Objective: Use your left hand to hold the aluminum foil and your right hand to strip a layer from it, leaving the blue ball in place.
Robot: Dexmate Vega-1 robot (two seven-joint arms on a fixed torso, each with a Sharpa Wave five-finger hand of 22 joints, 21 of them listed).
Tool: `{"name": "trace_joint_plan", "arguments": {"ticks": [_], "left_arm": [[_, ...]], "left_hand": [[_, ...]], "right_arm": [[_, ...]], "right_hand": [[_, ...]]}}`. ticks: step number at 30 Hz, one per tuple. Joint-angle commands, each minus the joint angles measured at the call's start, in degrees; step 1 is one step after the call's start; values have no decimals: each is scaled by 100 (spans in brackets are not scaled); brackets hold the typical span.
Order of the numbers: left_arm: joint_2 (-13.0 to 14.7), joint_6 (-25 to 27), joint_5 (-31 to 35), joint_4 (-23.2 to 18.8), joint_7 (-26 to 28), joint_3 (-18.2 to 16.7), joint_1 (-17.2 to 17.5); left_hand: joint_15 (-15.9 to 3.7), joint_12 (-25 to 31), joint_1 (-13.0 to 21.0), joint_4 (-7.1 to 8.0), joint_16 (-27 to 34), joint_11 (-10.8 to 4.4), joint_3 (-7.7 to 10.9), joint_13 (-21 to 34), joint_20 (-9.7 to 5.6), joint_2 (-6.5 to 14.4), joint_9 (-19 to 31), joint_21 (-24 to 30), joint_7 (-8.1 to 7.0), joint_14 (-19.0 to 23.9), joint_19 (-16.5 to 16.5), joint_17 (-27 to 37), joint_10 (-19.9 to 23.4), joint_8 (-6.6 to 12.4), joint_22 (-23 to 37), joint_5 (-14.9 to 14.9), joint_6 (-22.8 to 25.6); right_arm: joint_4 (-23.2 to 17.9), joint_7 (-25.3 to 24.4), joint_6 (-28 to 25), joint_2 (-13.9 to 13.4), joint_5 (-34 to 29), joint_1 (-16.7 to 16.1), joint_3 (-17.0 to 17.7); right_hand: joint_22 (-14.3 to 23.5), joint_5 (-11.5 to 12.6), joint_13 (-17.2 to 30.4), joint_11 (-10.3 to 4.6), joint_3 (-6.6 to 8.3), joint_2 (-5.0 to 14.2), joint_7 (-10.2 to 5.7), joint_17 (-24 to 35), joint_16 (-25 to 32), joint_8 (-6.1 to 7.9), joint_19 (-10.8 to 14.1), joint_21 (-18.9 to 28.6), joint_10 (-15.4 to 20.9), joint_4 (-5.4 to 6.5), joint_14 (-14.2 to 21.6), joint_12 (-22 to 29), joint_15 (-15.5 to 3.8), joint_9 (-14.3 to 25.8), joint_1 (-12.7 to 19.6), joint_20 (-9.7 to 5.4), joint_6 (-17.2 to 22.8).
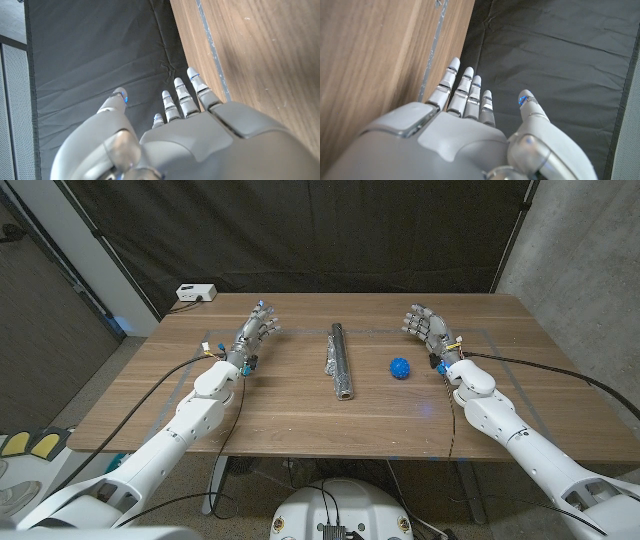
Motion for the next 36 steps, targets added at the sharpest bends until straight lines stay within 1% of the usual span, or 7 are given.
{"name": "trace_joint_plan", "arguments": {"ticks": [1,5,9,14,24,31,36], "left_arm": [[101,137,229,-178,154,70,-32],[198,264,297,-290,182,90,-64],[352,469,421,-439,167,149,-149],[641,900,697,-743,187,275,-298],[1108,1752,1278,-1497,494,426,-473],[1468,2650,1734,-2122,510,621,-751],[1574,3104,1960,-2336,328,781,-1056]], "left_hand": [[-239,-161,60,-56,-92,-118,-33,30,-135,-69,-22,-279,-41,-1050,-603,10,-706,-106,41,49,400],[-212,-132,133,-109,-24,-123,-26,31,-106,-74,-14,-266,-54,-982,-551,6,-831,-321,48,43,-111],[-192,-132,150,-122,-5,-141,-29,33,-98,-78,-6,-257,-65,-930,-525,8,-883,-357,52,36,-292],[-178,-161,179,-158,-43,-141,-48,36,-94,-124,6,-274,-67,-1015,-562,7,-1042,-335,55,27,-370],[-146,-118,596,-470,-43,-183,-8,47,-139,-258,29,-269,222,-1111,-523,-9,-1209,-174,61,52,-184],[-161,-62,879,-645,-11,-414,-25,49,-145,-404,30,-243,246,-1008,-439,-11,-1127,-84,66,80,52],[-135,-53,972,-667,-16,-402,-23,51,-105,-417,31,-243,278,-1004,-440,-10,-1106,-81,71,89,83]], "right_arm": [[9,-18,18,-16,-11,-29,19],[11,11,16,-28,15,-38,30],[46,61,29,-25,35,-33,29],[108,115,76,-3,57,-26,29],[341,293,338,104,72,-7,12],[569,419,584,229,71,8,-14],[697,467,784,312,40,0,-30]], "right_hand": [[27,38,14,9,36,3,-11,35,-86,75,-231,-93,2,13,-218,-15,130,11,29,37,233],[27,37,14,16,36,12,1,41,-56,80,-269,-110,37,30,-172,-4,163,11,11,50,282],[29,38,16,50,38,22,3,47,-23,73,-271,-113,133,45,-98,29,210,11,-6,54,304],[30,39,18,75,38,32,9,53,-5,72,-275,-116,225,61,-53,61,229,12,-27,58,334],[34,39,23,95,35,43,24,62,30,63,-254,-110,327,86,52,91,263,13,-64,82,369],[36,40,26,116,35,46,25,66,39,60,-252,-111,379,98,90,106,273,14,-83,90,389],[37,39,27,115,33,45,21,67,37,59,-254,-112,397,102,96,109,277,15,-94,95,403]]}}
